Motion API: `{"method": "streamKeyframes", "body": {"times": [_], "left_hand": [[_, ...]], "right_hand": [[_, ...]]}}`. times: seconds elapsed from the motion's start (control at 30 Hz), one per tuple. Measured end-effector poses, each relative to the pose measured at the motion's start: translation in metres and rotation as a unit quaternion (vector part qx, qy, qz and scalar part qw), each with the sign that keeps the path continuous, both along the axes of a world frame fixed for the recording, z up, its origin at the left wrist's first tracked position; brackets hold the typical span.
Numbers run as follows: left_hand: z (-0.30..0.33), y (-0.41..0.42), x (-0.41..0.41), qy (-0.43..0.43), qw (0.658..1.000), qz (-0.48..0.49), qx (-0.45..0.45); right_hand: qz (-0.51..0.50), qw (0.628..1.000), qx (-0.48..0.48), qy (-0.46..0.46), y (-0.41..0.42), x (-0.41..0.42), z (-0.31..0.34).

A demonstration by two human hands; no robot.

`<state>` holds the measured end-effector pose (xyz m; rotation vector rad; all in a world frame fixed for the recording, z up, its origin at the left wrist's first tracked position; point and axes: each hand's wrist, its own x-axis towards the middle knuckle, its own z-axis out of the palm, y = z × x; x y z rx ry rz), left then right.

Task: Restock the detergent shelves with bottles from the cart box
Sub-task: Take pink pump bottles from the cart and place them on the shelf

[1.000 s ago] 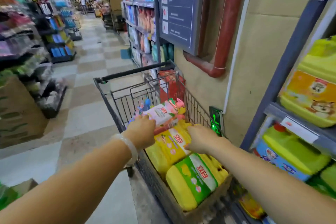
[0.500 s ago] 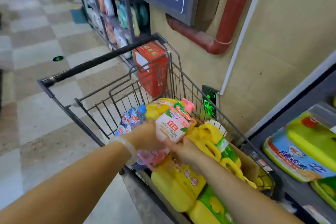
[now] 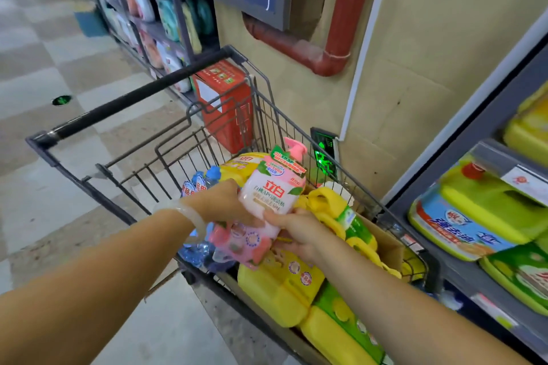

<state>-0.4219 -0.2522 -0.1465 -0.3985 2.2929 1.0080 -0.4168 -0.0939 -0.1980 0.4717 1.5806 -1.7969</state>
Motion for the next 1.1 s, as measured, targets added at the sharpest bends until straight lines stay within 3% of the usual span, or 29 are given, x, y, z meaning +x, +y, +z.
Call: {"method": "streamKeyframes", "body": {"times": [0.13,0.37,0.67,0.87,1.1], "left_hand": [[0.030,0.031,0.010,0.002,0.992,0.065,0.108],[0.077,0.158,0.048,0.082,0.982,-0.007,0.173],[0.117,0.386,0.156,0.138,0.947,-0.187,0.224],[0.140,0.538,0.260,0.157,0.901,-0.302,0.269],[0.177,0.678,0.357,0.165,0.820,-0.442,0.325]], "right_hand": [[-0.002,0.998,0.015,0.067,0.043,0.005,0.038],[-0.071,0.982,0.022,0.173,0.175,0.057,0.103],[-0.209,0.939,0.101,0.254,0.392,0.226,0.160],[-0.326,0.884,0.191,0.275,0.519,0.369,0.190],[-0.440,0.814,0.233,0.299,0.622,0.501,0.227]]}}
